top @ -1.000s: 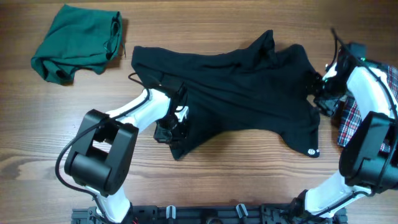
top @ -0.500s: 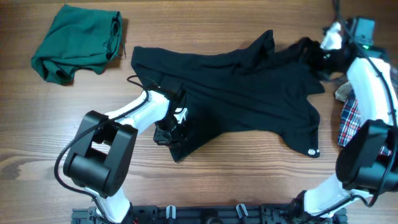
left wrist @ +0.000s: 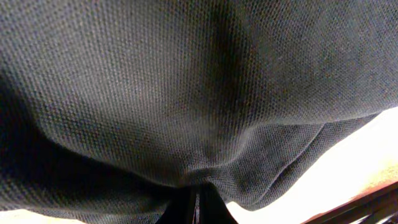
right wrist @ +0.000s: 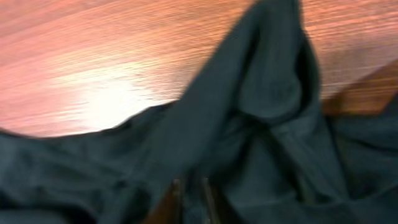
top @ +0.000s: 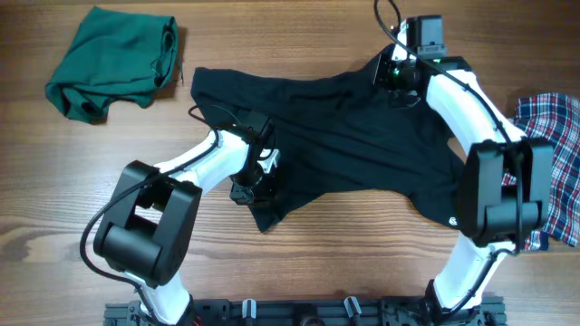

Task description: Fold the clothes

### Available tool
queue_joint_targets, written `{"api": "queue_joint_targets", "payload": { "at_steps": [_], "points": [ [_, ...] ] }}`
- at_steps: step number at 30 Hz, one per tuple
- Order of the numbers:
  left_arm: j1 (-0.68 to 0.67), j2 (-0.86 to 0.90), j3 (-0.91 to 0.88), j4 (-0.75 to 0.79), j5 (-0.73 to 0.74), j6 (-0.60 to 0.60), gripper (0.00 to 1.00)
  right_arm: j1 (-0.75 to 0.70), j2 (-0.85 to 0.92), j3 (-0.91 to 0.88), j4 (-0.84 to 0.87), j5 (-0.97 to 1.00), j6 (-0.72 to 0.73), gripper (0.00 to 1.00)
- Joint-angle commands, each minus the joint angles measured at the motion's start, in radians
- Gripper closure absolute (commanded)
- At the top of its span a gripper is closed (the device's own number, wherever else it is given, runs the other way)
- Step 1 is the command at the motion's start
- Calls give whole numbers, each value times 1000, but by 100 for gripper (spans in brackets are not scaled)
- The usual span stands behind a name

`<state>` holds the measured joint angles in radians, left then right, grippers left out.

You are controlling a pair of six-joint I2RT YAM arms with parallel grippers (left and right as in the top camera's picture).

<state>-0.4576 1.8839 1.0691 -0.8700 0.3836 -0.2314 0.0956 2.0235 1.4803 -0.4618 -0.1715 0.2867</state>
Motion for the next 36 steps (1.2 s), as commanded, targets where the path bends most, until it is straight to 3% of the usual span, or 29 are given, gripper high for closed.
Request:
{"api": "queue_joint_targets", "payload": {
  "at_steps": [1,7,23,31,36],
  "points": [
    [-3,6,12,14,2,-13,96,1,23,14,16,80,-43,93],
    [-3,6,12,17,2,-13,96,15,114,14,-13,79,-24,96],
    [-4,6,12,0,3,-13,96,25,220,14,156,38,13,96],
    [-4,6,12,-6,32,-13,96,14,225,14,327,95,32,95],
    [-4,6,12,-37,48,-13,96,-35,266,85,340,94,32,95]
  ]
}}
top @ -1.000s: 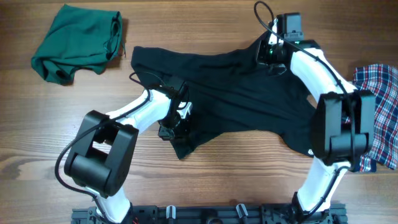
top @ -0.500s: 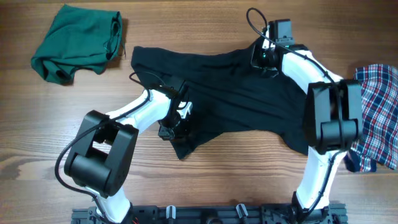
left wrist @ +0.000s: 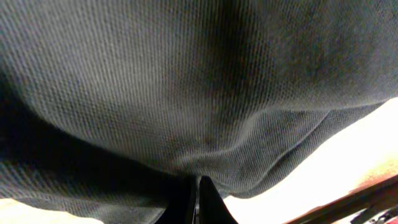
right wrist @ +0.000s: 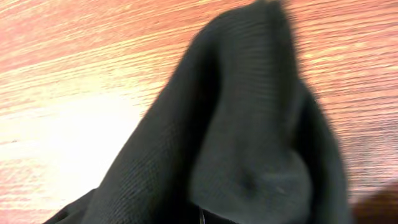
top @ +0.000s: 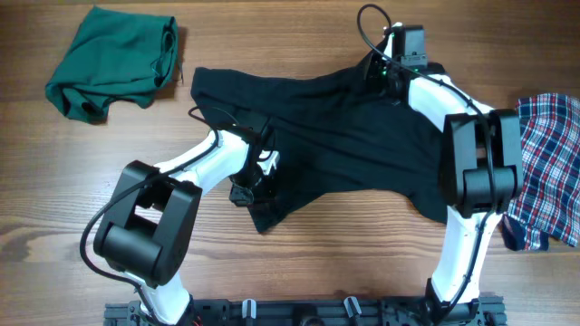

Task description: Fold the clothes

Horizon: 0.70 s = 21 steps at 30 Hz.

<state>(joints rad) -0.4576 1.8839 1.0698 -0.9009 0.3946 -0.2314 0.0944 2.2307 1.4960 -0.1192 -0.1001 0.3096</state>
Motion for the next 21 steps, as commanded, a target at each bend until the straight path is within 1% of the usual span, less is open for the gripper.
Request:
{"api": "queue_joint_targets", "payload": {
  "at_steps": [1,6,15,21],
  "points": [
    [-4,6,11,-5,44,-13,96,-42,80,101,-17,16,8,96],
    [-3,6,11,-5,43,-13,96,-46,146,222,-128,11,-21,96],
    [-4,6,11,-1,43,-13,96,-46,184,246,-133,7,-21,95],
    [-4,6,11,-2,44,-13,96,-47,294,429,-245,5,-50,95]
  ]
}}
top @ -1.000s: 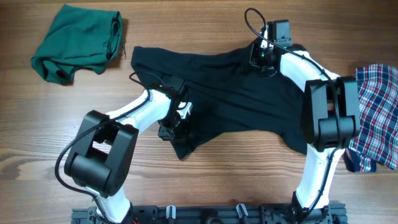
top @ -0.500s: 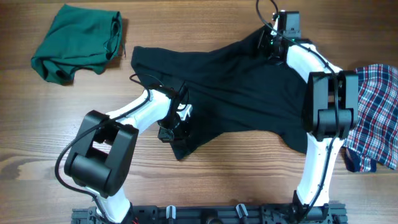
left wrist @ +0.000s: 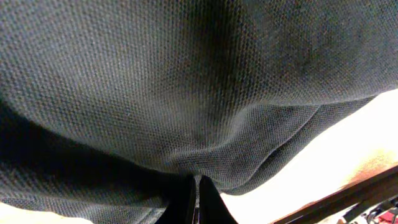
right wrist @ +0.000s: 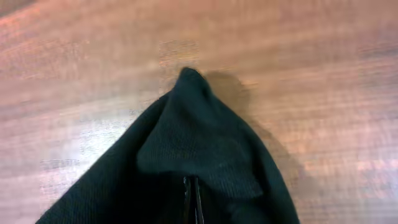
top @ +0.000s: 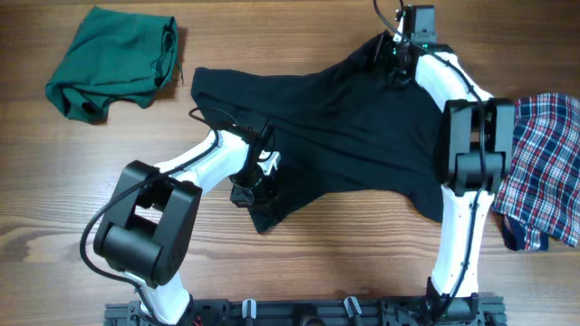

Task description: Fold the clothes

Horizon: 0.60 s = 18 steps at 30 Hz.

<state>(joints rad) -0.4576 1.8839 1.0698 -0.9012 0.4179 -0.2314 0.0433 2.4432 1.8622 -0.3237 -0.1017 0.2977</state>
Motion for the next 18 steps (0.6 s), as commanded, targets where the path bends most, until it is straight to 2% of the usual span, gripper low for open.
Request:
{"api": "queue_joint_targets", "payload": {
  "at_steps": [1,10,18],
  "points": [
    [-4,6,11,-1,21,-13,96,3,100,104,-71,16,-43,95],
    [-4,6,11,-1,20,-13,96,-23,108,187,-146,45,-54,94],
    [-8,6,11,-11,57,-8,96,-122,108,190,-180,101,-92,94]
  ]
}}
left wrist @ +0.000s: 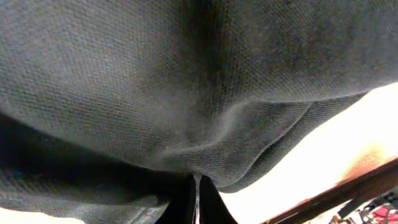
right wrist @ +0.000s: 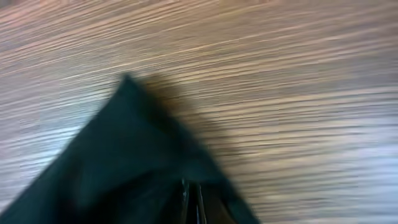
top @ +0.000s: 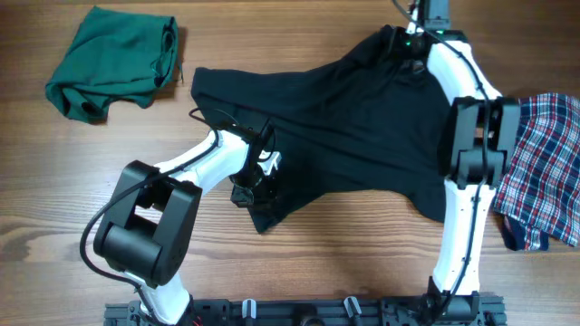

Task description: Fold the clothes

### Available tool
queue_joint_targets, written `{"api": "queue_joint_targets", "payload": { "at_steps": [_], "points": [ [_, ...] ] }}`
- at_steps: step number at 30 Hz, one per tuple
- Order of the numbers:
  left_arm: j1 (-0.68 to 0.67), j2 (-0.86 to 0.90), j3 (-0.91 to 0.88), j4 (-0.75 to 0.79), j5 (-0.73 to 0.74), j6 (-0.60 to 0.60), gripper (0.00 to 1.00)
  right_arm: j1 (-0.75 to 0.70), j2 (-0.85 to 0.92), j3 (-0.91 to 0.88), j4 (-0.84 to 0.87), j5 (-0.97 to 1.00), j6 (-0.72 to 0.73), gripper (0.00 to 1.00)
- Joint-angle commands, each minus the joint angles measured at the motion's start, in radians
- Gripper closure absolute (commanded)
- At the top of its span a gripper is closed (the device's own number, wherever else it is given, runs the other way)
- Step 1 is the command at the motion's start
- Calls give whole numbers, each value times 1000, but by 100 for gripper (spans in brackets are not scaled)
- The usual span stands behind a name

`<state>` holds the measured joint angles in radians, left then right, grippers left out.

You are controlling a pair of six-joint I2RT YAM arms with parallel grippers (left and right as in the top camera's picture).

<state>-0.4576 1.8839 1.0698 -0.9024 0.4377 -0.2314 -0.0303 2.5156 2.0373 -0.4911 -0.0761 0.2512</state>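
A black garment lies spread across the middle of the wooden table. My left gripper is shut on its near-left edge; in the left wrist view the black knit cloth fills the frame and bunches into the shut jaws. My right gripper is shut on the garment's far-right corner at the table's back edge; the right wrist view shows that dark corner pinched between the jaws over wood.
A crumpled green garment lies at the far left. A red, white and blue plaid garment lies at the right edge. Bare wooden table shows in front of the black garment.
My right gripper has moved a little farther back and right with the black corner, stretching the garment's far-right part. The left gripper has not moved.
My left gripper stayed shut on the garment's near-left edge throughout. My right gripper held the far-right corner over the cloth, then sat slightly left, then farther back, and now at the table's back edge with the corner pulled out.
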Motion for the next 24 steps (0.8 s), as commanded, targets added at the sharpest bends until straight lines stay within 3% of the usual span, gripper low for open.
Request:
{"api": "queue_joint_targets", "payload": {
  "at_steps": [1,5,10,14,18,20,22,24],
  "points": [
    [-14,6,11,-17,38,-8,96,-57,35,15,-19,101,-53,94],
    [-82,6,11,-43,42,18,96,-83,35,15,-51,217,-122,94],
    [-152,6,11,-27,43,17,96,-89,34,24,-84,217,-121,96],
    [-141,5,36,-11,24,14,96,-89,17,177,-214,181,-120,95],
    [-135,-41,98,-11,-55,14,96,-89,-57,412,-409,172,-124,80],
    [-135,-71,122,-11,-104,13,96,-84,-98,455,-502,80,-156,78],
    [-134,-100,130,-12,-291,-95,96,-69,-145,458,-654,-163,-211,75],
    [-128,-98,129,-23,-353,-159,96,-43,-142,451,-807,-242,-250,69]
  ]
}}
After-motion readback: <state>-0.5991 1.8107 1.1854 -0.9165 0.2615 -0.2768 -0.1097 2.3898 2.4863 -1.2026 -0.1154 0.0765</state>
